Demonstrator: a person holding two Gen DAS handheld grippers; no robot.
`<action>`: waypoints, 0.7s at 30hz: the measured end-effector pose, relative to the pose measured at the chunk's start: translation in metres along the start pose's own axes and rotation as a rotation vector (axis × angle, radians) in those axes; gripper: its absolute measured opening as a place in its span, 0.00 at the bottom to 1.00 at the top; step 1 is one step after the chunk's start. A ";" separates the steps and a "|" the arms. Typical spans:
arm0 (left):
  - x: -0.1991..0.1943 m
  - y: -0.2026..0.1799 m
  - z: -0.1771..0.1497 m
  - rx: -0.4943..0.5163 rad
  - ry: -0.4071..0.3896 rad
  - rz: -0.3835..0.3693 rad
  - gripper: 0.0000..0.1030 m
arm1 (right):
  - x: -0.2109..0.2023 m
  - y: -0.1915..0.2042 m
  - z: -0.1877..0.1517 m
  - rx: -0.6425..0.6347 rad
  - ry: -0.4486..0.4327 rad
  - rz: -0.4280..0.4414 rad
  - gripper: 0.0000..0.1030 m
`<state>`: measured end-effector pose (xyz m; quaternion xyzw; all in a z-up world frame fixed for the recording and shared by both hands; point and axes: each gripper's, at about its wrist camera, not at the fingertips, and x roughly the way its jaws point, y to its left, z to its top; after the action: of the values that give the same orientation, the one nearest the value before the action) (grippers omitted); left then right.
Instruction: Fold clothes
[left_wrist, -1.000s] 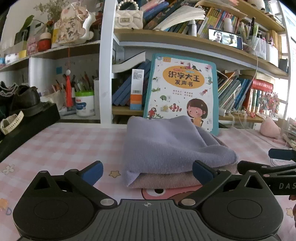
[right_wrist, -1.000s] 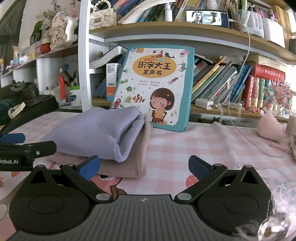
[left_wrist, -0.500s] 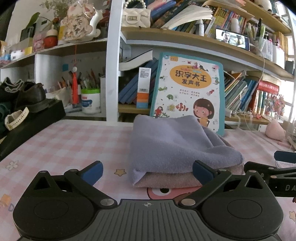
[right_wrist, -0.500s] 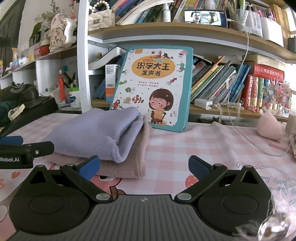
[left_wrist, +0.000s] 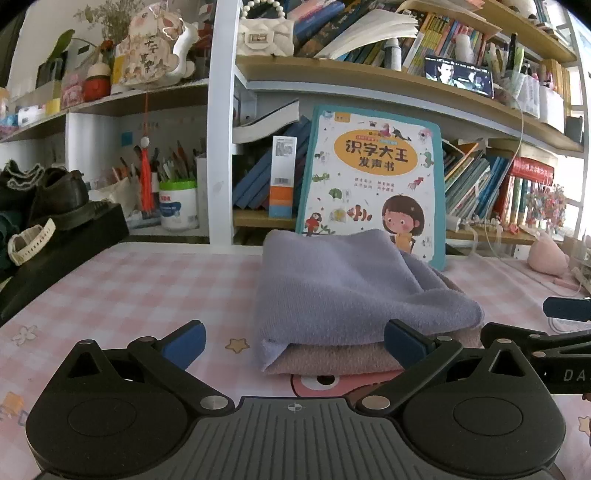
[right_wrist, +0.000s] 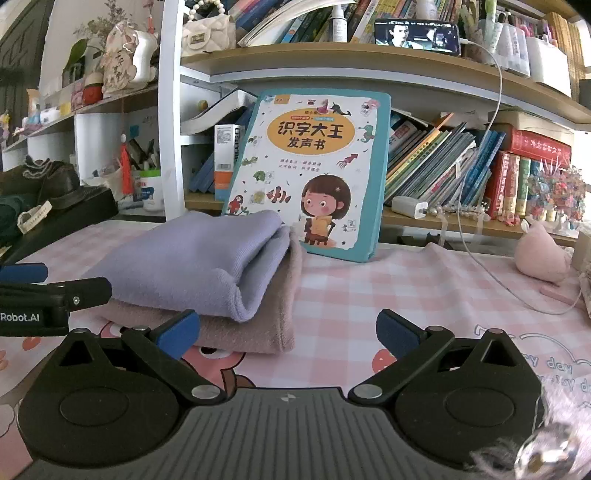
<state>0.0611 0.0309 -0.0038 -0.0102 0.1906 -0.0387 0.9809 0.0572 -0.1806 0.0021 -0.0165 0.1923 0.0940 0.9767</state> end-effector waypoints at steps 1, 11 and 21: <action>0.000 0.000 0.000 0.000 0.001 -0.001 1.00 | 0.001 0.000 0.000 0.000 0.001 0.001 1.00; 0.002 0.000 0.000 0.002 0.016 -0.005 1.00 | 0.003 -0.002 0.002 0.005 0.007 0.006 1.00; 0.005 -0.001 0.000 0.008 0.034 -0.014 1.00 | 0.003 -0.001 0.001 0.009 0.017 0.002 1.00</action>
<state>0.0662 0.0297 -0.0055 -0.0069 0.2072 -0.0464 0.9772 0.0602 -0.1809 0.0022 -0.0128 0.2012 0.0940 0.9749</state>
